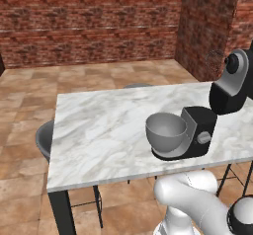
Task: Close the stand mixer head.
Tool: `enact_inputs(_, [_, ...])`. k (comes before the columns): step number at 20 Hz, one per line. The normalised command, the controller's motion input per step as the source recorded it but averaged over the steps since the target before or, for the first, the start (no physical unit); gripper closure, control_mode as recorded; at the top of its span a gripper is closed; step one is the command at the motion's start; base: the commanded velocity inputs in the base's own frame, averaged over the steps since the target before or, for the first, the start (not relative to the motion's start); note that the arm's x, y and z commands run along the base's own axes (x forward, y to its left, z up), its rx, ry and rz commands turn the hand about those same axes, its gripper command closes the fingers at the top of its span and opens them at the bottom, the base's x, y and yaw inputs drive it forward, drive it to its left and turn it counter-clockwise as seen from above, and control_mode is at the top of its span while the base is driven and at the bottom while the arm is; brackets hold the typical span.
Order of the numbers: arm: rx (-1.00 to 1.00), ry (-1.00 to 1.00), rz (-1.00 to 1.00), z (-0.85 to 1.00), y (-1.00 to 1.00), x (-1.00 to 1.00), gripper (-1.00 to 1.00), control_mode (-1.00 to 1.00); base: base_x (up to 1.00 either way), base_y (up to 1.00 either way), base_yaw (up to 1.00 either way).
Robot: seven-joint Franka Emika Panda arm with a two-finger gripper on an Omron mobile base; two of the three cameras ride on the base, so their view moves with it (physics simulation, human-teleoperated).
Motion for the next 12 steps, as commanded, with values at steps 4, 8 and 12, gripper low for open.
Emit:
enact_inputs(4, [0.00,-0.37,0.19,0.10,-0.26,0.13,-1.00,-1.00,0.00,0.00,0.00])
enact_inputs(8, [0.00,-0.37,0.20,0.02,-0.12,0.45,-1.00,-1.00,0.00,0.00,0.00])
enact_inputs(12, [0.00,-0.29,0.20,0.03,-0.01,0.71,-1.00,-1.00,0.00,0.00,0.00])
